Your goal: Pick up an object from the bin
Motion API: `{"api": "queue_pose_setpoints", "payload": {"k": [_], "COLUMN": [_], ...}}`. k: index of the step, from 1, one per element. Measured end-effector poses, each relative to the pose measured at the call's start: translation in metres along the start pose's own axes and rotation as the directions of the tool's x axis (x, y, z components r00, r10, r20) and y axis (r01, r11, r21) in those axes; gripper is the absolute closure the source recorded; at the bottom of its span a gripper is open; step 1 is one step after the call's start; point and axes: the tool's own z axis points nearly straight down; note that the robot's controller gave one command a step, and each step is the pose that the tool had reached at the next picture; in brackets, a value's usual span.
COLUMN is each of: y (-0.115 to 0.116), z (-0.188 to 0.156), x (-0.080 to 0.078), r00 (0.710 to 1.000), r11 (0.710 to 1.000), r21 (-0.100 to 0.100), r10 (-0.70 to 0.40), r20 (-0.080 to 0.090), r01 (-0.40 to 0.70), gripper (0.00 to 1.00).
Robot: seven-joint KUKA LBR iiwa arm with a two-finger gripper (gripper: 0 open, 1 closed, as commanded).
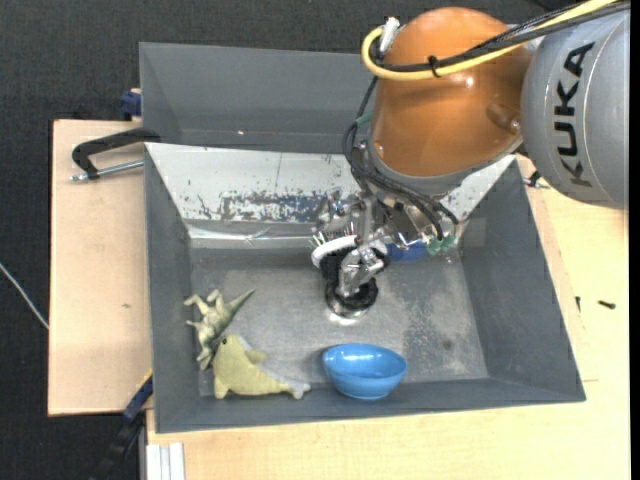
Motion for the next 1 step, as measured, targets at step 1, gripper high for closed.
{"api": "queue_pose_setpoints", "payload": {"k": [1], "y": [0.0107], "z": [0.0211], "x": [0.0012], "r00": [0.981], "r11": [0.981], "r21": [-0.006], "r10": [-0.196], "r20": [-0.014], "r01": [0.196], "gripper": [1.00]}}
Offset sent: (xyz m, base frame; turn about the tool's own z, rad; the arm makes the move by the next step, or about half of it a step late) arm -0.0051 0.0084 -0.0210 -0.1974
